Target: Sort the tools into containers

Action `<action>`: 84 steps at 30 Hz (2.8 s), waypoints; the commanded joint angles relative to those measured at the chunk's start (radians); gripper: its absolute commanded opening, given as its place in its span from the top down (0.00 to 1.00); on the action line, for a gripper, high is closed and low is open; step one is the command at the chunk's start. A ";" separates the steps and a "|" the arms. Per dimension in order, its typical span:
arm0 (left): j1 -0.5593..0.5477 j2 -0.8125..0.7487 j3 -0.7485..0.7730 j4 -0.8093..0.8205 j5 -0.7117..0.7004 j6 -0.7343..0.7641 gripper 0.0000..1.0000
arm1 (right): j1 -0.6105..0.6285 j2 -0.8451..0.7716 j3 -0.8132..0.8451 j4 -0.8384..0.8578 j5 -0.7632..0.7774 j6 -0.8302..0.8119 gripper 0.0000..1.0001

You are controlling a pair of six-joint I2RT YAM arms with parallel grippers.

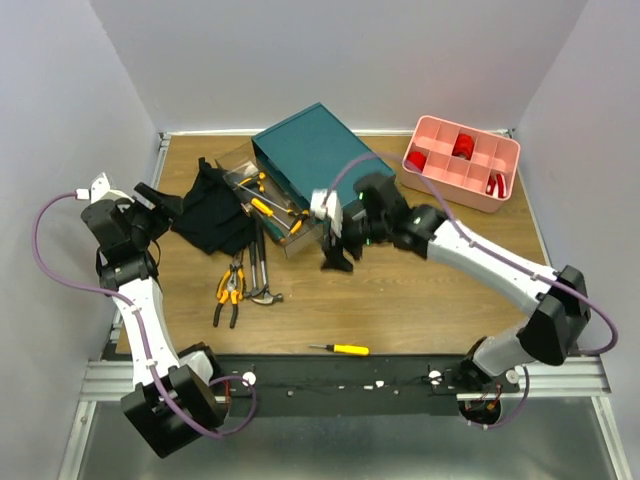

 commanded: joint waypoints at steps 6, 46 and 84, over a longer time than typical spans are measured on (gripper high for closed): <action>-0.006 0.009 0.035 0.026 0.026 0.020 0.19 | 0.163 -0.040 -0.542 0.176 0.060 -0.103 0.24; -0.035 0.001 0.052 0.032 0.015 -0.010 0.18 | 0.278 0.074 -0.265 0.121 0.289 0.075 0.99; -0.311 0.504 0.079 0.217 0.148 0.036 0.90 | -0.205 0.437 0.470 0.223 0.303 0.167 0.99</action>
